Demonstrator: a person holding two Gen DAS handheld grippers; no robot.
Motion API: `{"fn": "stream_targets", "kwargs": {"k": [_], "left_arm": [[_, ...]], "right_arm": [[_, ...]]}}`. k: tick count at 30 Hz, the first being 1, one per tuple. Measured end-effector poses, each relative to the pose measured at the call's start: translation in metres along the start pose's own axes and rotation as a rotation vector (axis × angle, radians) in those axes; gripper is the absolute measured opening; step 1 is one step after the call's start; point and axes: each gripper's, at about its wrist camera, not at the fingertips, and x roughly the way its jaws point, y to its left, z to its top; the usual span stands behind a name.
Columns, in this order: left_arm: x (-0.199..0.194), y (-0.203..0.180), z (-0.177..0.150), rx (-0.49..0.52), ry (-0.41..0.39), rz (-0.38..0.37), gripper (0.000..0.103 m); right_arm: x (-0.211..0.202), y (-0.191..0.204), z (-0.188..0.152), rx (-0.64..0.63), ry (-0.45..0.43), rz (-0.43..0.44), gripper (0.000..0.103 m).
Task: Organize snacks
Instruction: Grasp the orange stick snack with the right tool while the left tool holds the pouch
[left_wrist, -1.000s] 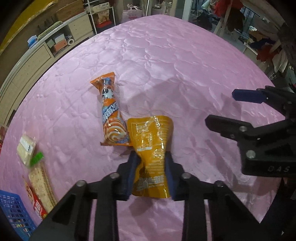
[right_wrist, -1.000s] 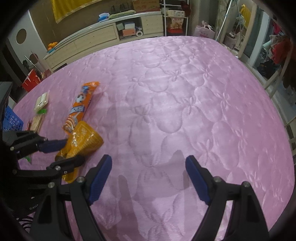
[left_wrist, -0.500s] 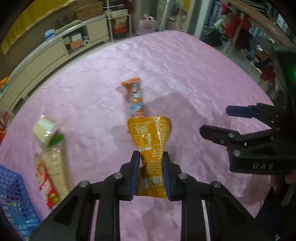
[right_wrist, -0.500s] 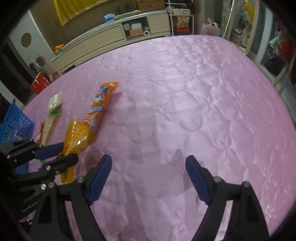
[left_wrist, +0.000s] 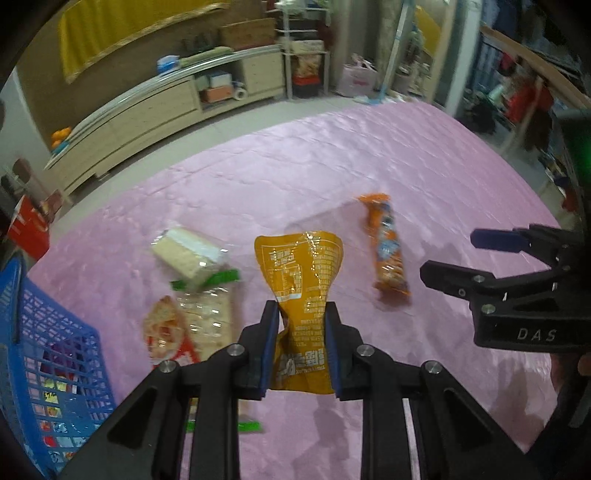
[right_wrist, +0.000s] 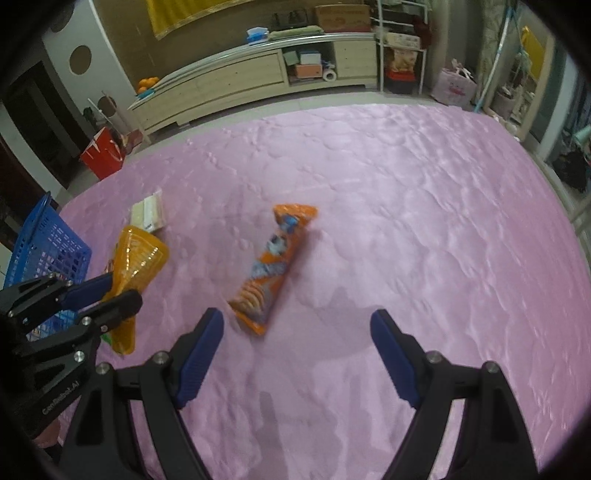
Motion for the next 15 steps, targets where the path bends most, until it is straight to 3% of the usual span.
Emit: {"fn": "stream_targets", "kwargs": {"k": [6,12,15], "left_arm": [[0.013,0.027,0.007,-0.101,-0.007,0.014,0.022],[0.02,0.034,0.01,-0.124,-0.008,0.018,0.022],[0.022,0.034,0.009,-0.135,-0.005,0.023,0.022]], "right_arm": [[0.019,0.012,0.014,-0.025,0.013,0.008,0.085],[0.052,0.02,0.022,-0.044,0.09,-0.039,0.053],[0.052,0.027,0.018,-0.078,0.079,-0.055,0.033]]}}
